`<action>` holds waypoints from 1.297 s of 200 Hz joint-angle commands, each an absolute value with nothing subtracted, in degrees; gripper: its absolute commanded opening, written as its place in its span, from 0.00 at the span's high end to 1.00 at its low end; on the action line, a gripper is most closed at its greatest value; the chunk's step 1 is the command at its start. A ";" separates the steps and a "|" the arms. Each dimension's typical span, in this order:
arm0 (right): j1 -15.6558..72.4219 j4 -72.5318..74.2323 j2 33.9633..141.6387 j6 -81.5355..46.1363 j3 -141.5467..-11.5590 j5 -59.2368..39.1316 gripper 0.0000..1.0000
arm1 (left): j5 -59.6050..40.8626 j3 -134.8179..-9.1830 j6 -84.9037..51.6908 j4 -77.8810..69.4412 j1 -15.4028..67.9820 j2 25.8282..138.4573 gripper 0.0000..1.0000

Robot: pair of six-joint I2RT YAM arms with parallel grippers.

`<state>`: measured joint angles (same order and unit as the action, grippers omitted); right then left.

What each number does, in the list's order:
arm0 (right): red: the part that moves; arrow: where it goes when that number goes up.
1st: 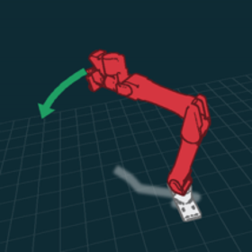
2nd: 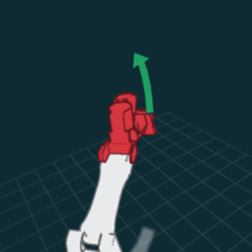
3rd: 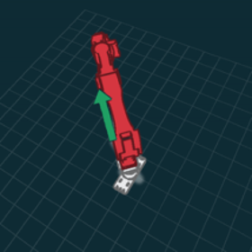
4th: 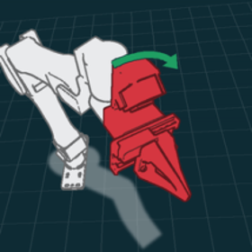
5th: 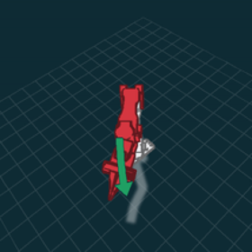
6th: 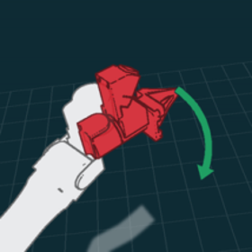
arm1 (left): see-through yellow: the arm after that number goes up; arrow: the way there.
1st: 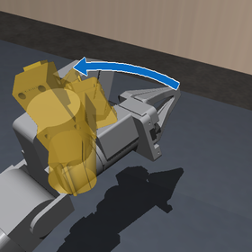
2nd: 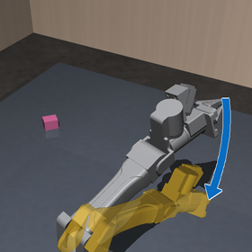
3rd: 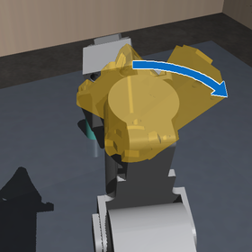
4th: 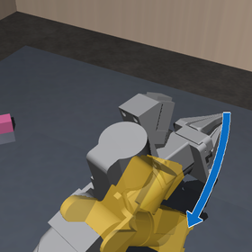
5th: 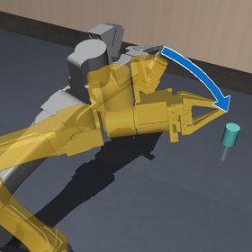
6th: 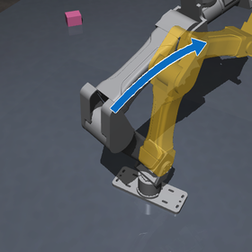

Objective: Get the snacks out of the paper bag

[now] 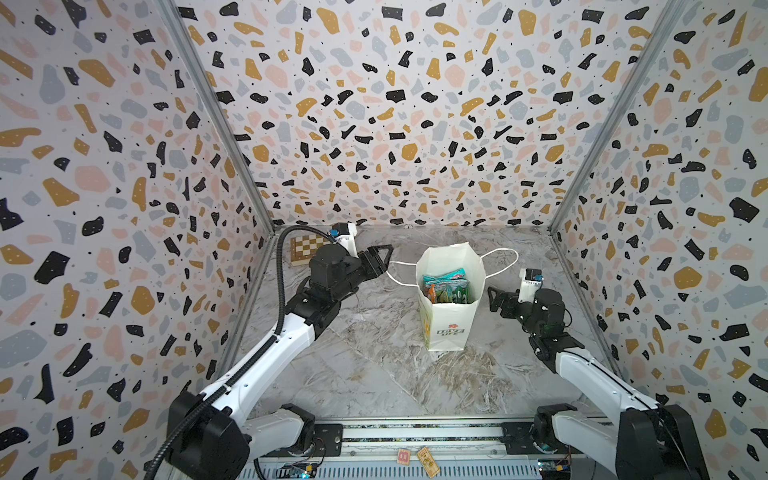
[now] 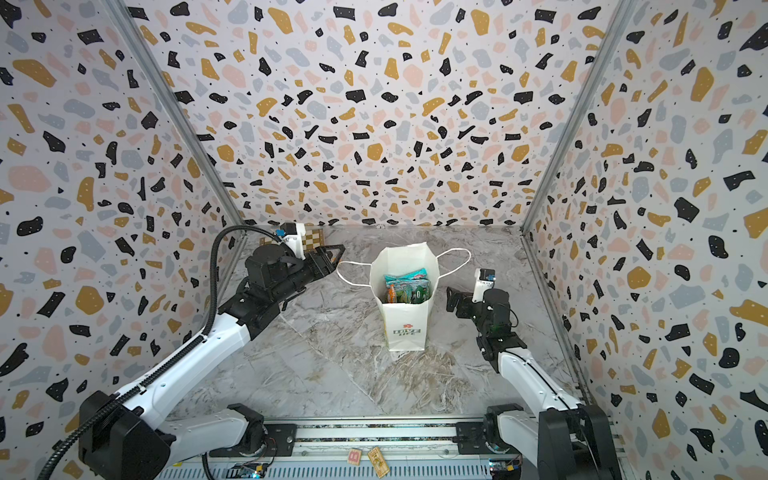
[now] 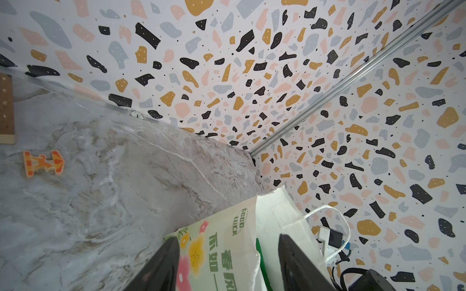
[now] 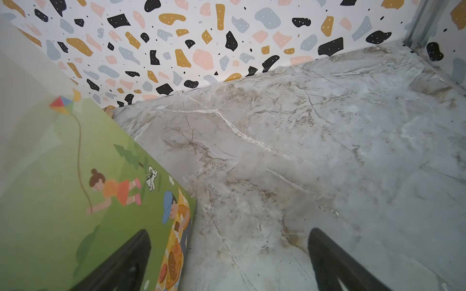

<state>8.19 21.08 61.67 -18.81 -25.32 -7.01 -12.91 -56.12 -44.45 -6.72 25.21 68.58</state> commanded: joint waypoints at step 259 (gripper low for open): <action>26.84 38.16 83.03 -27.78 -27.05 -22.99 0.01 | -13.78 -80.59 -20.21 3.84 22.92 79.61 1.00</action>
